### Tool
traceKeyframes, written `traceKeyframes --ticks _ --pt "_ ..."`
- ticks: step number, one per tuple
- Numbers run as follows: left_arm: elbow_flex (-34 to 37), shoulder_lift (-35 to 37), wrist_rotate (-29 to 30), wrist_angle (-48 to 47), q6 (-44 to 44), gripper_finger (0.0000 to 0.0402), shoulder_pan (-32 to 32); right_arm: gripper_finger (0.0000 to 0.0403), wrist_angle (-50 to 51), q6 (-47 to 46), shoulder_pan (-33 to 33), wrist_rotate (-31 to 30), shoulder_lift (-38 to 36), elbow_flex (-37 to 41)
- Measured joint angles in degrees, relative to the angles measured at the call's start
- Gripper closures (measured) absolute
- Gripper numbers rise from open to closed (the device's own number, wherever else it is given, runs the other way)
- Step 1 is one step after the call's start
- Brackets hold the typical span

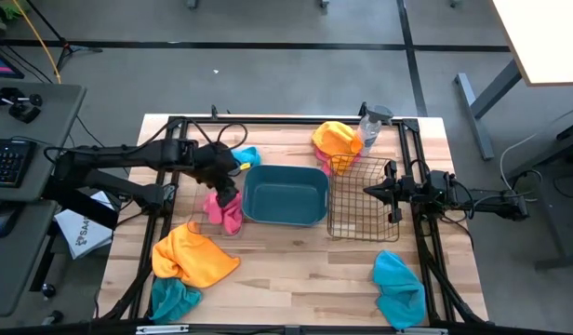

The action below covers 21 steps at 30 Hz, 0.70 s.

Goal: Sort microfiber towel by color & place in baskets
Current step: Put the top yellow microfiber cloth into the blue bin

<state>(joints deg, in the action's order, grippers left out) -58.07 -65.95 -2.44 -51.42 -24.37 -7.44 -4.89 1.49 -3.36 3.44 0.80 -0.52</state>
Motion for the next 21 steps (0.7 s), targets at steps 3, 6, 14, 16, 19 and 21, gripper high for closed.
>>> traceKeyframes --ticks 3,6,14,16,19,21 --pt "0.05 -0.02 -0.15 7.13 -0.97 0.0243 0.0 0.0402 0.01 0.1 0.0 -1.05 -0.02 -0.01" --pt "-1.36 0.0 -1.95 12.89 -1.08 0.0242 -0.03 0.0402 0.0 0.54 -0.02 -8.75 -0.02 -0.01" --pt "-6.36 1.9 -1.31 17.76 -4.39 0.0243 -0.12 0.0402 -0.07 1.11 -0.02 -15.67 -0.02 0.0" --pt "-6.87 2.63 -1.29 19.97 -3.56 0.0243 -0.61 0.0402 -2.9 1.92 -0.02 -16.02 0.13 -0.01" --pt "-7.78 3.49 -1.08 22.4 -3.44 0.0243 -1.54 0.0402 -18.36 -9.73 -0.02 -15.68 0.42 0.0" --pt "-8.05 3.89 -0.15 23.28 -3.01 0.0243 -2.23 0.0402 -30.86 -18.37 -0.02 -19.67 0.93 0.0"
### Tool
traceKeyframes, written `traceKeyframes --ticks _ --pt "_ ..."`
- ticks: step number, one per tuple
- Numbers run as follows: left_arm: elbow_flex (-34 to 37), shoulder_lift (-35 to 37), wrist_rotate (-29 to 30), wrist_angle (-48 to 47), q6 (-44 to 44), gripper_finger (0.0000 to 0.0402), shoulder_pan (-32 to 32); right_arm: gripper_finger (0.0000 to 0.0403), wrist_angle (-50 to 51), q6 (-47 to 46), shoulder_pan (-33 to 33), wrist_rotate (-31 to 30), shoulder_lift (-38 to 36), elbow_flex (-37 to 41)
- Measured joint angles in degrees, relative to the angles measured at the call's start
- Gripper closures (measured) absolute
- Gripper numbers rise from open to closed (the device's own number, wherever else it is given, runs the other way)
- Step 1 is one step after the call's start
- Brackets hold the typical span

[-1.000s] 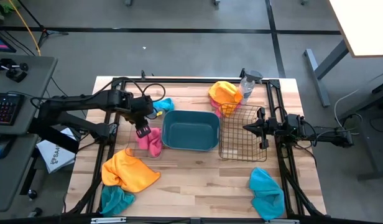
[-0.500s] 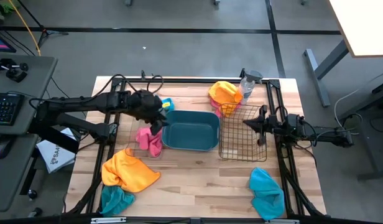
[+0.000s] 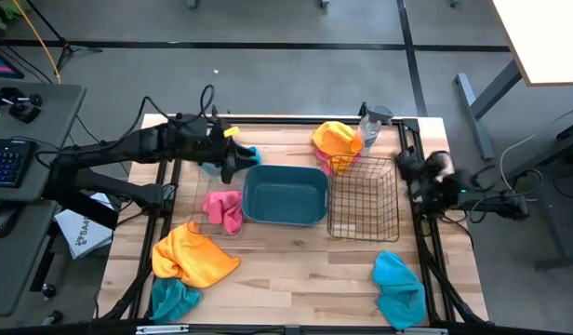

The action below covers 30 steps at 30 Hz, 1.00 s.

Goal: Sort microfiber towel by color & place in baskets
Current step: Put the top yellow microfiber cloth into the blue bin

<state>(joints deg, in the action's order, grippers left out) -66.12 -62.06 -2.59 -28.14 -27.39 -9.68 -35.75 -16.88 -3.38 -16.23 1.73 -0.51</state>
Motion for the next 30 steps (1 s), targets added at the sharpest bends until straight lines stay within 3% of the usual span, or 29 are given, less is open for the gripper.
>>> traceKeyframes --ticks 3,6,11,14,18,23,26,30 --pt "-0.03 0.2 1.86 0.58 1.5 0.0243 -1.03 0.0402 -12.13 -9.4 -0.01 -7.96 0.58 -0.11" --pt "-0.03 0.15 1.95 1.26 3.01 0.0243 -2.42 0.0402 -10.86 -12.98 -0.02 -12.25 2.62 -2.26" --pt "-0.03 0.15 2.02 1.49 3.73 0.0243 -4.55 0.0402 -8.93 -17.12 0.0 -3.12 18.01 -13.05" --pt "-0.03 0.15 2.01 1.49 4.62 0.0243 -5.99 0.0402 -3.04 -14.34 0.0 -1.89 30.71 -22.97" --pt "-0.03 0.15 1.57 1.41 4.0 0.0243 -7.04 0.0402 17.42 -12.25 -2.12 -8.42 45.97 -37.94" --pt "-0.03 0.15 0.58 -1.08 3.92 0.0243 -6.77 0.0386 52.8 -18.49 -8.78 -3.87 62.44 -56.47" --pt "-0.03 0.21 -2.01 -3.44 3.97 0.0243 -6.68 0.0346 68.37 -13.48 -12.34 0.22 71.38 -67.0" --pt "-0.03 1.08 -3.26 -6.3 4.5 0.0243 -6.66 0.0272 83.51 -6.45 -15.72 -0.64 82.21 -80.1"
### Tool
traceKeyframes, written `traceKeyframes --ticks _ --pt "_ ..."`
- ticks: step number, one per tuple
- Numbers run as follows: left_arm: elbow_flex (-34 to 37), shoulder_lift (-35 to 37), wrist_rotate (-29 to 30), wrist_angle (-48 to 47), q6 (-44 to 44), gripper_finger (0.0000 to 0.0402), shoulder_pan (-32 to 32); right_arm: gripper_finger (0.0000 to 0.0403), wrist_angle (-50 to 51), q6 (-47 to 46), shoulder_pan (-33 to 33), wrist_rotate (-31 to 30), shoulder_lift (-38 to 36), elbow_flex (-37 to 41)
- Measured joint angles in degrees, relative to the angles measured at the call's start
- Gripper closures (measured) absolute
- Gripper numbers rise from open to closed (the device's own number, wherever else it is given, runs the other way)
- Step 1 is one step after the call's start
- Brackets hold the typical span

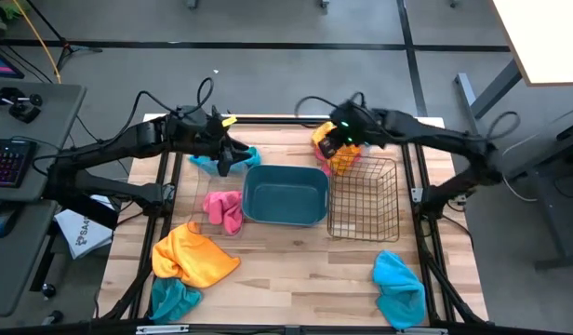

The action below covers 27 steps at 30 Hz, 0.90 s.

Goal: Sort microfiber towel by color & place in baskets
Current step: Put the top yellow microfiber cloth into the blue bin

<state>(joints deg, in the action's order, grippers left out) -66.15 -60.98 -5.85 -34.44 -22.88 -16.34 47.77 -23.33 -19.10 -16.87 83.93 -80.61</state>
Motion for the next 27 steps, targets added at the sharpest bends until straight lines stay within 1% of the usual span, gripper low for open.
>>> traceKeyframes --ticks 4,8,12,17,23,27 --pt "0.0 1.38 0.0 -1.7 0.99 0.0243 0.0 0.0211 11.25 2.5 -3.1 -1.35 9.64 -9.37" --pt "0.0 3.13 0.02 -2.66 1.22 0.0243 0.0 0.018 18.66 2.62 -5.46 -1.76 17.11 -14.68" --pt "0.0 4.96 0.79 -3.2 2.15 0.0243 0.0 0.0174 22.26 2.81 -6.68 -1.74 22.7 -17.73" --pt "0.0 6.33 1.5 -3.44 2.18 0.0243 0.0 0.0178 24.65 4.76 -7.34 -2.49 27.55 -19.91" --pt "0.0 6.68 1.92 -3.45 3.55 0.0243 -0.01 0.0178 27.17 5.85 -7.5 -8.49 30.04 -19.85" --pt "0.0 6.61 1.93 -3.47 3.61 0.0243 -0.01 0.0178 28.23 5.59 -8.06 -7.9 30.61 -19.81"
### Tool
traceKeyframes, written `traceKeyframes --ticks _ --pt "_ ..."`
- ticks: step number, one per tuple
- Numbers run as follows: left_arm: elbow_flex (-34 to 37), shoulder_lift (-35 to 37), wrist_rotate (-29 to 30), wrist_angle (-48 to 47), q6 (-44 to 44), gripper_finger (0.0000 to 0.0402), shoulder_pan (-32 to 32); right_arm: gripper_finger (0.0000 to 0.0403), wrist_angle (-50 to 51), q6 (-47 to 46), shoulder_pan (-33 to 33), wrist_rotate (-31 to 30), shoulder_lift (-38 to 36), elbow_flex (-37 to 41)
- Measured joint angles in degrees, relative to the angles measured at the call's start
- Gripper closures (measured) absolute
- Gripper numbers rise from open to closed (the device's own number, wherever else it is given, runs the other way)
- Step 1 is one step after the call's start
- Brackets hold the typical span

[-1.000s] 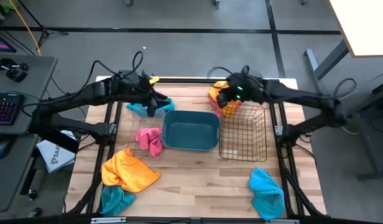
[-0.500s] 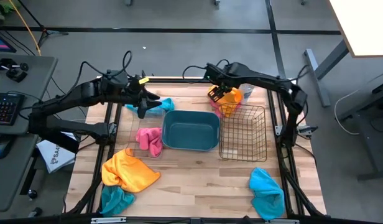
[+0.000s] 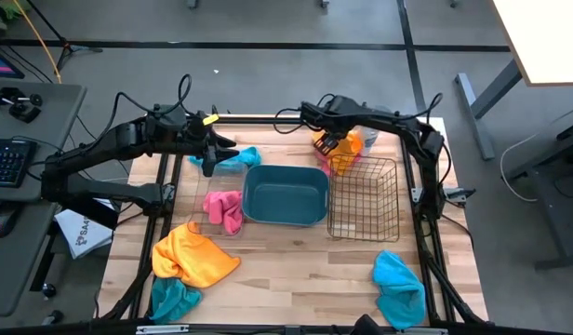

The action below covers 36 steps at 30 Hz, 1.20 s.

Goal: Sort microfiber towel by color & place in baskets
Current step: Put the top yellow microfiber cloth into the blue bin

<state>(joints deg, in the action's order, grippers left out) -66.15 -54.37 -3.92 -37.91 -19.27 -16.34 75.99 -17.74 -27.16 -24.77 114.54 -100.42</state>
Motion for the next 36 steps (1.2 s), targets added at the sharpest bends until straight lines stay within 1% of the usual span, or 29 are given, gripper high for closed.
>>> traceKeyframes --ticks 5,8,9,11,14,15,19,23,25,29,32,34,36 --pt "0.0 0.0 0.04 0.0 0.05 0.0243 0.01 0.0179 0.8 -0.17 -0.7 1.08 0.11 0.0" --pt "0.02 -0.02 0.04 0.0 0.05 0.0243 -0.02 0.0196 1.35 0.01 -1.29 1.87 0.11 0.0" --pt "0.02 -0.02 0.06 0.0 0.05 0.0243 0.0 0.021 1.6 0.59 -1.45 2.41 0.11 0.0" --pt "0.02 -0.02 0.07 0.0 0.36 0.0243 -0.01 0.0254 2.2 2.05 -1.72 2.76 0.11 0.02" --pt "0.02 -0.02 0.1 0.0 1.03 0.0243 -0.01 0.0361 2.25 3.16 -1.79 2.82 0.11 0.0" --pt "0.02 -0.02 0.1 0.0 1.41 0.0243 -0.01 0.038 2.71 3.59 -1.79 3.24 0.11 -0.31" --pt "0.02 0.05 0.22 0.03 2.61 0.0243 -0.04 0.0396 2.97 4.32 -0.2 3.87 -1.8 -3.97" --pt "0.02 0.04 2.47 0.48 4.12 0.0243 -0.19 0.0399 0.93 5.15 2.85 5.39 -5.86 -13.68" --pt "0.02 0.07 4.15 0.5 4.16 0.0243 -0.19 0.0401 -1.54 6.02 4.61 8.17 -8.0 -19.39" --pt "0.02 0.07 7.08 0.53 4.34 0.0243 -0.19 0.0401 -6.88 7.56 8.79 15.93 -11.8 -29.27" --pt "0.03 0.07 8.59 0.78 4.49 0.0243 -0.19 0.0401 -7.39 8.81 12.83 20.58 -13.92 -34.7" --pt "0.04 0.07 9.24 1.18 4.52 0.0243 -0.19 0.0402 -9.36 8.86 15.78 22.5 -16.86 -33.21" --pt "0.04 0.07 9.41 1.85 4.51 0.0243 -0.19 0.0402 -9.34 8.73 18.68 23.06 -19.53 -30.97"
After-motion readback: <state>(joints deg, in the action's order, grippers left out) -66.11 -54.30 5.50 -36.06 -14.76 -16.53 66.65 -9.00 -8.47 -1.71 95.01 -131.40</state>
